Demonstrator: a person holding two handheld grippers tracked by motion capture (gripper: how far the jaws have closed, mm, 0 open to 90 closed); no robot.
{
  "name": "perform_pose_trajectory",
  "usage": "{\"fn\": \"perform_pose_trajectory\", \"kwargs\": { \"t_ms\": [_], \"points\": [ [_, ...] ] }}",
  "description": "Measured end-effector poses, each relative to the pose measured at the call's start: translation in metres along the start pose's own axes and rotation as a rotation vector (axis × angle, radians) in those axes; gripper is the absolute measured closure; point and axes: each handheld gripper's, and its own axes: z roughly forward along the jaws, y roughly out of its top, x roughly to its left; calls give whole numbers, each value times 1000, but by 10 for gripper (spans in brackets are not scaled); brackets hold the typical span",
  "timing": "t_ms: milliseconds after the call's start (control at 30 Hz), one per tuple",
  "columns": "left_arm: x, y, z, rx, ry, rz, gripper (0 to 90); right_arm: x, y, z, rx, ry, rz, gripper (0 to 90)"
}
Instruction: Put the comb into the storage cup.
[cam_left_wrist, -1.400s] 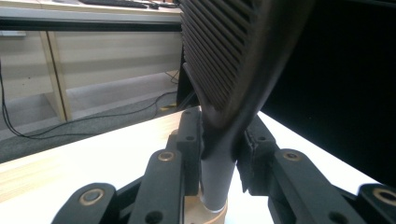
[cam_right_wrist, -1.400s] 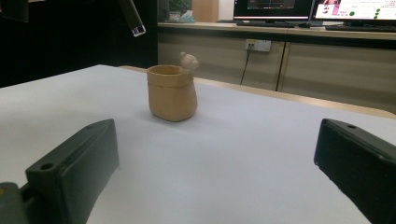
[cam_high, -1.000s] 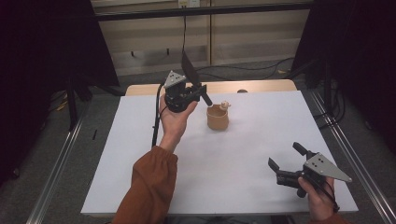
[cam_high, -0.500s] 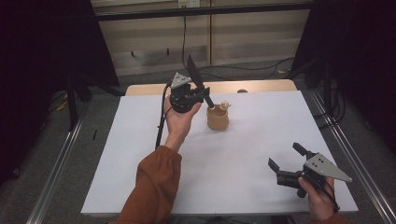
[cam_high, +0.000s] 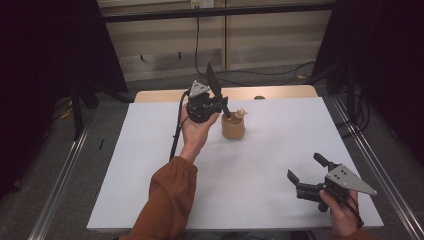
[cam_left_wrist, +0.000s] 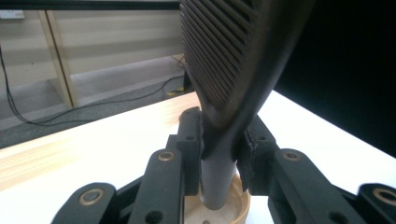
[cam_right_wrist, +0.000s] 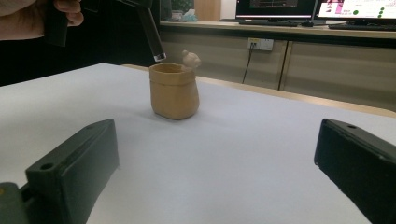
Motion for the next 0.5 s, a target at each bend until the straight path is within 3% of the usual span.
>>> {"fn": "perform_pose_trajectory", "kwargs": {
  "t_ms": [500],
  "points": [
    [6, -13, 8, 35, 2, -7, 730, 0, -1, 0, 5, 5, -6, 0]
  ]
}}
